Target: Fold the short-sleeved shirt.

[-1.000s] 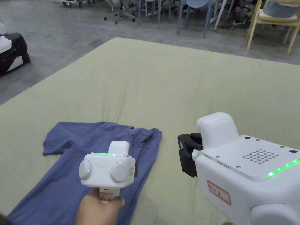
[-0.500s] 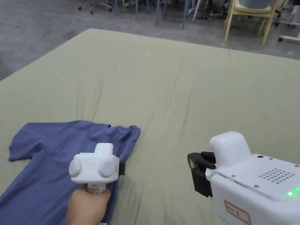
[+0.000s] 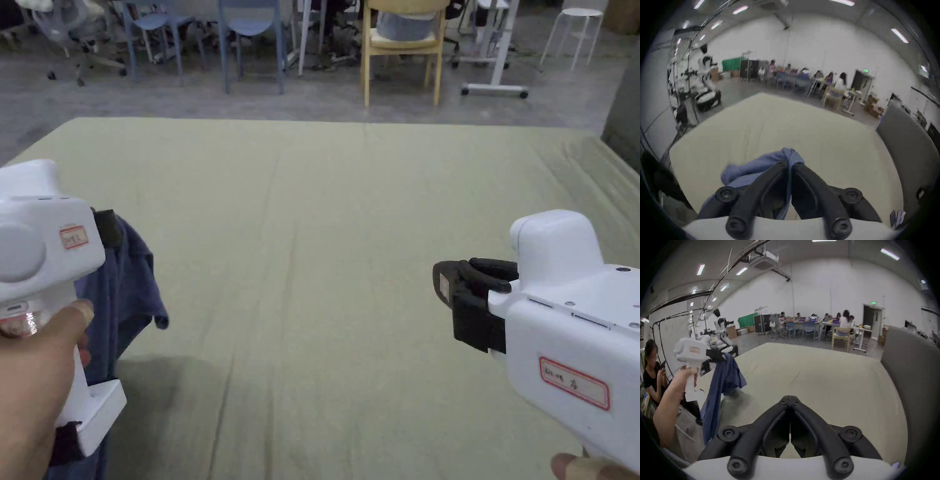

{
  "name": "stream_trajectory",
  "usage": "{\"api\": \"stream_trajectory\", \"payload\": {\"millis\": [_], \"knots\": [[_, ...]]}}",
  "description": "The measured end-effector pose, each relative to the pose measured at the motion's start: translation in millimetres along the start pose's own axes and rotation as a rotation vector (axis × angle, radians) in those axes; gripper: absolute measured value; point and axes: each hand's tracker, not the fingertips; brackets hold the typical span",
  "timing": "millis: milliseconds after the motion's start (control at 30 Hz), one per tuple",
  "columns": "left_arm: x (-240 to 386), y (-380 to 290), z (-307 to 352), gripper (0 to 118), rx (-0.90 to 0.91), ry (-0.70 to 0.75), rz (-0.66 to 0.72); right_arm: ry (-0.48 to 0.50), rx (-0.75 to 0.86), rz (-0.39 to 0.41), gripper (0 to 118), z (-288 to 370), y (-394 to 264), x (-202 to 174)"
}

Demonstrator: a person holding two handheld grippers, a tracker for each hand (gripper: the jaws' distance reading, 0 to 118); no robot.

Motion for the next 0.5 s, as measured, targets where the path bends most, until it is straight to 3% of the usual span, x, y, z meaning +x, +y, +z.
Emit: {"api": "stream_trajectory", "payload": {"millis": [200,367,500], "knots": [[142,5,20,0,0.054,-0.229,-0.136,-0.183,0.073,-0.020,3,86,4,45],[259,-41,14,0,-0.071,-0.415,-0.221,-0.314,0.116,-0.062,3,151,-2,79],[352,-113,11,0,-0.222,-0.539,-0.366,-0.405,0.133,-0.077,3,191,-9,97]]}}
